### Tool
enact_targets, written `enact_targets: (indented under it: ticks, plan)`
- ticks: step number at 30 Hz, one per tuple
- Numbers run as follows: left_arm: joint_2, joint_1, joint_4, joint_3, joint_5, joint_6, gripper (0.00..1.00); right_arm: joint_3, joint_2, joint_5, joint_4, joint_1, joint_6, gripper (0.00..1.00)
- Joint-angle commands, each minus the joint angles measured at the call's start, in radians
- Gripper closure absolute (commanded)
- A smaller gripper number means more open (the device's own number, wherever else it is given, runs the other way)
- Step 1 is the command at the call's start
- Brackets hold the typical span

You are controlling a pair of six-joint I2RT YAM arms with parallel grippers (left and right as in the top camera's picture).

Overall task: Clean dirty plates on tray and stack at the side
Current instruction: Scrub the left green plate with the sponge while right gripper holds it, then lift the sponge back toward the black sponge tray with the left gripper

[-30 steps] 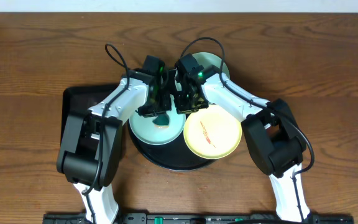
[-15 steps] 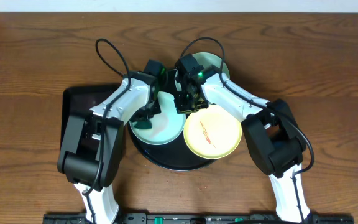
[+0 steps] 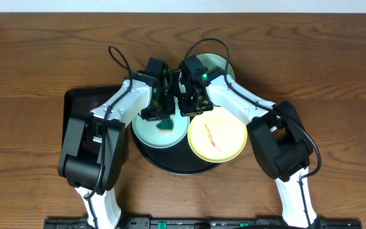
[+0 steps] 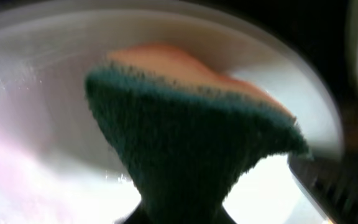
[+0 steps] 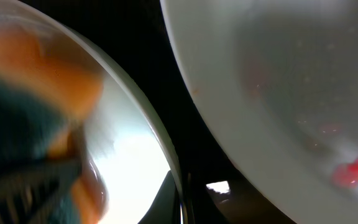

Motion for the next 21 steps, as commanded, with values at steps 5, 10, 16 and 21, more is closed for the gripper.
enact_targets:
  ticks: [5, 10, 16, 21]
  plan:
    - [0.012, 0.018, 0.073, -0.002, -0.370, -0.044, 0.92, -0.024, 0.055, 0.044, 0.004, 0.005, 0.002, 0.99]
    - [-0.028, 0.059, 0.010, 0.037, -0.392, -0.053, 0.93, -0.024, 0.055, 0.045, 0.003, 0.005, 0.002, 0.99]
    - [-0.157, 0.109, -0.131, 0.095, -0.391, -0.056, 0.92, -0.024, 0.055, 0.052, 0.005, 0.005, 0.002, 0.99]
    - [-0.311, 0.142, -0.262, 0.127, -0.391, -0.068, 0.93, -0.024, 0.055, 0.052, 0.008, 0.005, 0.002, 0.99]
